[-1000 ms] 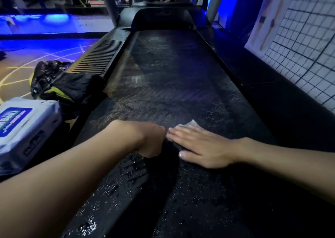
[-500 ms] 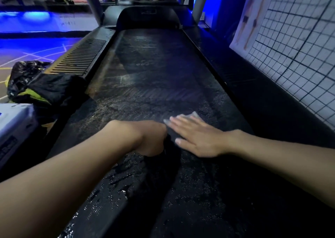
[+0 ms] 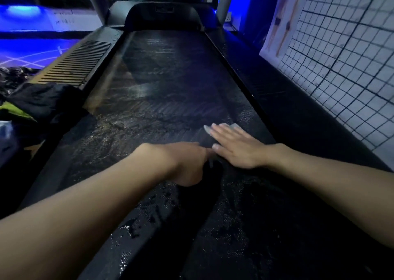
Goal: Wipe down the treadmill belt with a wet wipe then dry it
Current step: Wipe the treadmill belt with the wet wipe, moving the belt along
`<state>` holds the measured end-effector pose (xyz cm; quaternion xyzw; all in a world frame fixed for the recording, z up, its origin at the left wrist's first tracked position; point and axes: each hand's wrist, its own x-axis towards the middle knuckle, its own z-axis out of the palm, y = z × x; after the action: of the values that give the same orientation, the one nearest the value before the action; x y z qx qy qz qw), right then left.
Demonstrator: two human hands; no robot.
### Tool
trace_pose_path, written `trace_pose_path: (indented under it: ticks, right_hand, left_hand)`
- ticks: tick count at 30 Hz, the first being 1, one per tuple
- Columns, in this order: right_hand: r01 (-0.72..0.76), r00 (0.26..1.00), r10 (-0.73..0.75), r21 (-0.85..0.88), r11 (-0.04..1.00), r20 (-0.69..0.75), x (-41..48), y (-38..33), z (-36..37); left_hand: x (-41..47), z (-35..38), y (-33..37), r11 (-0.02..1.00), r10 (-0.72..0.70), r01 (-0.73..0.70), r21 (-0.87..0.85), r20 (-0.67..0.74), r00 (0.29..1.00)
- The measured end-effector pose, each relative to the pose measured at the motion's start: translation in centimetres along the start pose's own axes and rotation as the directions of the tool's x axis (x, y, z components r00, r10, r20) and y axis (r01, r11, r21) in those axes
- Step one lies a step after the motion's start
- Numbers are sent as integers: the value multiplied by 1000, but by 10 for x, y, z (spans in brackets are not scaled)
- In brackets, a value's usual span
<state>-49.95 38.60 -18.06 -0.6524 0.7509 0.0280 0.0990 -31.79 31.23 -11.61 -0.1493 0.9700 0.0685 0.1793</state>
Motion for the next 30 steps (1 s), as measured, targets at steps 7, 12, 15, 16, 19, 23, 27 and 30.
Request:
trace_pose_path:
  ticks: [7,12,15,16,19,23,27,30]
  right_hand:
    - [-80,996,80,17,997,37,-24,29,2]
    - [-32,999,31,11,999,36,-50,28,16]
    - [-185,982,183,50,982,41,-39,41,10]
    - [-251,968,250,61,966,27,-35,41,9]
    - [-221,975,220,35,975,16,-49,31,16]
    - [-254,967,252,110,961,38,-57,37,16]
    - [-411,911,412,125,903,16,-46,26,16]
    - [-240,971,240,93,966,16,-80,12,27]
  left_hand:
    - [5,8,0,998,55,-56,5,13,998]
    - [5,4,6,998,56,-57,25,37,998]
    - [7,3,7,999,48,-48,15,22,999]
    - [8,2,9,999,48,-48,17,9,999]
    - [7,1,17,997,61,-62,34,12,998]
    - [5,9,22,992,86,-88,88,31,996]
    - [-2,16,30,980,122,-115,161,-34,992]
    - [-13,28,32,982,141,-135,135,-38,989]
